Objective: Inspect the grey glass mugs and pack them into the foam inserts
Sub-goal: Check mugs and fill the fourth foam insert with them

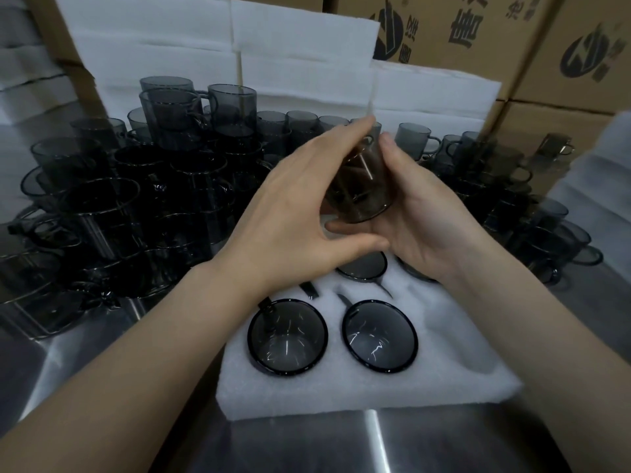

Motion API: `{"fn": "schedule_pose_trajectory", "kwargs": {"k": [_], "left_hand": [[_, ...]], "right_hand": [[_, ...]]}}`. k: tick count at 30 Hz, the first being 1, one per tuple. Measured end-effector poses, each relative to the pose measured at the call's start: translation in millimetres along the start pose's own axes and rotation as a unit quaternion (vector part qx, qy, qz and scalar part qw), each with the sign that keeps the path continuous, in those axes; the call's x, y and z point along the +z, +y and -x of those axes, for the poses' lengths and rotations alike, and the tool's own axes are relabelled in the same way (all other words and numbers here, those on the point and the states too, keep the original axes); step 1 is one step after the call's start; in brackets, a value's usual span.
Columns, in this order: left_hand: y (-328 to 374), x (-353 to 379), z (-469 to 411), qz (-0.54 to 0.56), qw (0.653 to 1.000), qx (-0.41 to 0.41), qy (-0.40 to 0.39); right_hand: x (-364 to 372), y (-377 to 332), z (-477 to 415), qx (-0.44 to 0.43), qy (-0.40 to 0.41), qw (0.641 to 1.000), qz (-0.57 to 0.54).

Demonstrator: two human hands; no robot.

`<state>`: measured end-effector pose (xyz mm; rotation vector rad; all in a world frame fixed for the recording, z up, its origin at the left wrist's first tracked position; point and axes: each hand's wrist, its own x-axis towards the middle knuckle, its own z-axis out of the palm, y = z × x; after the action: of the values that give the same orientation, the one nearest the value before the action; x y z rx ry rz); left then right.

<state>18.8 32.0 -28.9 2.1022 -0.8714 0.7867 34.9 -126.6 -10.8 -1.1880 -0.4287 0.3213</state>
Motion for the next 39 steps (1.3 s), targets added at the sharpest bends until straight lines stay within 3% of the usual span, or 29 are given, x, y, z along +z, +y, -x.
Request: {"fn": "schedule_pose_trajectory", "kwargs": {"k": [5,11,19,27,34,39], "left_hand": [[-1,4,1,-0.012,0.999,-0.002,0.031],[1,4,-1,-0.020,0.998,0.062,0.010],[0,1,-1,0.008,0.995,0.092,-0.027],[5,1,-1,0.056,0.992,0.110,-0.033],[6,3,-1,0.042,0.990,0.131,-0.038],[4,2,-1,0.032,0.995,0.088,0.040]], "right_hand": [[3,4,-3,-0.024,0.034,0.999,0.010],[2,-1,-3,0.008,0.038,0.998,-0.045],[-4,-2,-2,0.085,-0.030,0.993,-0.070],[-7,-2,-1,0.079,-0.055,0.992,-0.082],[-5,0,-5,0.076,-0.021,0.996,-0.051],[-9,0,-6,-0.024,0.097,0.995,-0.012]]}}
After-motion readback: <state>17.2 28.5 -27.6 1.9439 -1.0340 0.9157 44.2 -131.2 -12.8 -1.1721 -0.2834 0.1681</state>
